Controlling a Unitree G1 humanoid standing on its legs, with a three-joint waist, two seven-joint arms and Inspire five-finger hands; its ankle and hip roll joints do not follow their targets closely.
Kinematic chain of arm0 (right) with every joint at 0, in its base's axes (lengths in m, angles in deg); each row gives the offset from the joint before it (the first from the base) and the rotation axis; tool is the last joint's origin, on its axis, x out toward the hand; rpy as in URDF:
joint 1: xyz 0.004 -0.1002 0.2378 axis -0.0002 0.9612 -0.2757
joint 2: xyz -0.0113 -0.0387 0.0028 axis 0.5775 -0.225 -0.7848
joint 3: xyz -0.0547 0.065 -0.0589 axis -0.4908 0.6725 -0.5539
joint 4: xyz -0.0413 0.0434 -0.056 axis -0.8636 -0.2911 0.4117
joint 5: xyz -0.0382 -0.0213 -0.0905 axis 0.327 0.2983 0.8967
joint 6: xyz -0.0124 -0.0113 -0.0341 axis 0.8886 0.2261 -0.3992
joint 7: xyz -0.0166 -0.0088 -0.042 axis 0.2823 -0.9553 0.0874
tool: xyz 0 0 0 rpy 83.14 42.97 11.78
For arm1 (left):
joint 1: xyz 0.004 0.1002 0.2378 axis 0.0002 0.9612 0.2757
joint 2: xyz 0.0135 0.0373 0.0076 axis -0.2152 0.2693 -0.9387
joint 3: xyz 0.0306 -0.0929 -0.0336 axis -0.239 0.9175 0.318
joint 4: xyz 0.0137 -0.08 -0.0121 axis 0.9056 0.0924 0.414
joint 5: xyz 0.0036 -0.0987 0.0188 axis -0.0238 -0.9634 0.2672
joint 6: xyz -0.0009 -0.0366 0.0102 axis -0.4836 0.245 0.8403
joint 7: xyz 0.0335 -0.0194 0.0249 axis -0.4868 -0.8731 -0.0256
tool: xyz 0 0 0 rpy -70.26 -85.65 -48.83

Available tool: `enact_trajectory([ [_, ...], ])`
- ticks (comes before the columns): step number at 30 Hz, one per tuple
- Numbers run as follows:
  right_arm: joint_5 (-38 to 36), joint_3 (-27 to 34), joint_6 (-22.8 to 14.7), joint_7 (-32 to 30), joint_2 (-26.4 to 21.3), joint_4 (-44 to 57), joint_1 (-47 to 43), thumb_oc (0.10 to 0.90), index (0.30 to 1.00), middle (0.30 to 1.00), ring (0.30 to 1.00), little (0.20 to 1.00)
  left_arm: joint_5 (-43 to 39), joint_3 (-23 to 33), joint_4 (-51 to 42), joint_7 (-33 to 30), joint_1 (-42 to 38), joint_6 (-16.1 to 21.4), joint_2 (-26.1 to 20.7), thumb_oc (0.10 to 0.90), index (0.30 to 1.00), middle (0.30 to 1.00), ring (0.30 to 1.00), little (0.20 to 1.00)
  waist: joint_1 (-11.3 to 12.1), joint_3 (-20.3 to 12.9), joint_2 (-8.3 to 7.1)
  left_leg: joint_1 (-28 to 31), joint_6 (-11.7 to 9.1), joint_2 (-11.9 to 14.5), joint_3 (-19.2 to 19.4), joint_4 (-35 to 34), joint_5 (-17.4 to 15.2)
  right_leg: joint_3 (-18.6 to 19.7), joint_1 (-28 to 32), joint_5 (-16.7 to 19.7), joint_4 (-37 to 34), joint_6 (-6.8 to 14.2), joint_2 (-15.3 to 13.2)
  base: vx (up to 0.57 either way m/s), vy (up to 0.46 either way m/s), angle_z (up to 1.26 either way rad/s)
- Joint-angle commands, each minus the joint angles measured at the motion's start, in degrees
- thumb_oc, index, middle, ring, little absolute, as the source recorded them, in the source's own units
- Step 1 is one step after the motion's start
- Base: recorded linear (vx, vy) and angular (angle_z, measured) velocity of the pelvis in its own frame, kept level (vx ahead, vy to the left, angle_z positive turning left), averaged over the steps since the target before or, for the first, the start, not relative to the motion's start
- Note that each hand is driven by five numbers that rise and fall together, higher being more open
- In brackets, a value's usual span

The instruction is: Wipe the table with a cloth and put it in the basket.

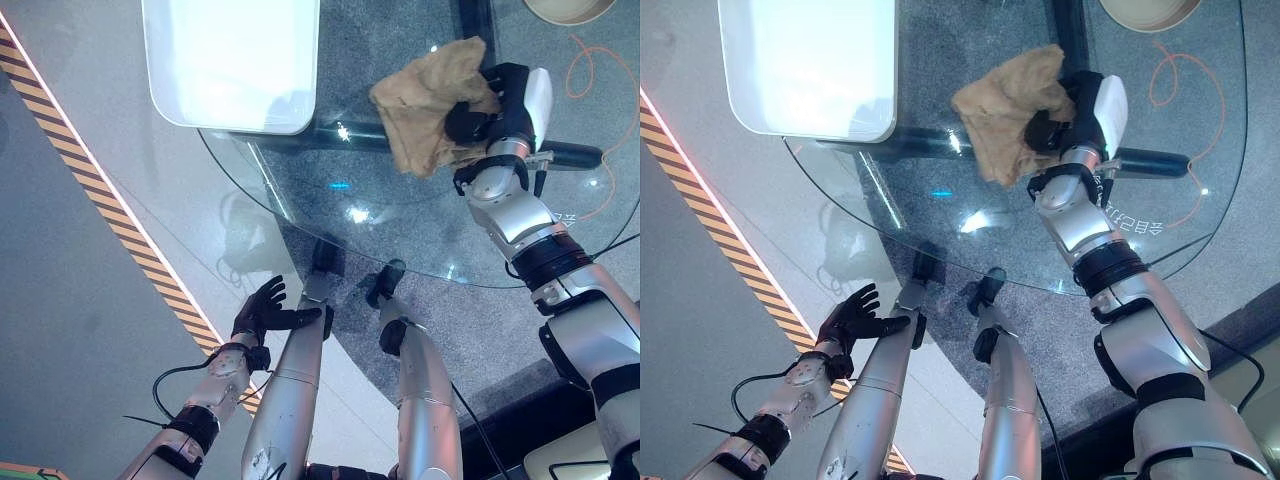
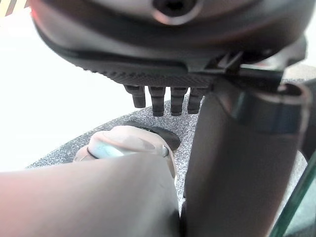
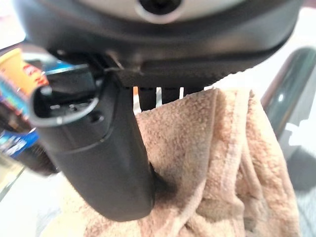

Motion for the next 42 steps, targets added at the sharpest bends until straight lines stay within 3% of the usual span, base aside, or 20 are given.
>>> enact_trajectory([
  [1,0.1,3.8,-0.5,-9.8,-11.2,0.8,-4.4,0.1,0.3,0.3,0.3,0.2,-0.2,-1.1,1.2,-1.8,10.6,-1.6,-3.1,0.8,0.9,0.9,0.9,0.9,-0.3,-0.4,2.54,3.5,3.5,0.2,4.7,2.5,-10.0,5.4,-0.2,4.5,-2.6,6.4,-0.2,0.0,0.0,0.0],
  [15,-1.6,5.8,3.1,-14.5,-16.3,-3.2,-1.5,0.1,0.3,0.3,0.3,0.2,-0.5,-0.4,1.4,-1.1,11.2,-1.3,-3.7,0.8,0.9,0.9,0.9,0.9,-1.4,-0.4,2.29,4.6,3.6,0.4,5.5,1.8,-10.0,6.2,0.5,4.5,-3.0,6.2,0.3,0.0,-0.004,-0.04],
  [23,-3.9,8.5,1.9,-13.7,-19.5,-6.0,3.1,0.1,0.3,0.3,0.3,0.2,-1.2,0.3,0.9,-0.6,11.5,-1.7,-5.0,0.8,0.9,0.9,0.9,0.9,-2.3,-0.4,2.25,4.8,3.6,0.4,6.0,1.9,-10.2,6.7,0.5,5.0,-3.4,6.4,0.5,0.0,0.0,-0.01],
  [32,-4.3,8.7,0.4,-12.8,-18.6,-5.5,3.9,0.1,0.3,0.3,0.3,0.2,-1.6,-0.2,0.1,-1.2,10.6,-1.9,-4.7,0.8,0.9,0.9,0.9,0.9,-2.5,-0.4,2.41,5.0,3.7,0.1,6.1,1.6,-10.1,7.0,0.7,5.1,-3.9,6.5,0.5,0.0,0.002,-0.02],
  [42,1.0,3.6,0.8,-6.4,-15.0,-1.9,-0.9,0.1,0.3,0.3,0.3,0.2,-1.1,-0.5,0.8,-1.0,9.8,-1.8,-4.0,0.8,0.9,0.9,0.9,0.9,-1.3,-0.4,3.02,4.9,3.7,-0.2,5.8,1.2,-9.7,6.2,0.5,4.8,-3.6,6.5,0.0,0.0,0.0,0.0],
])
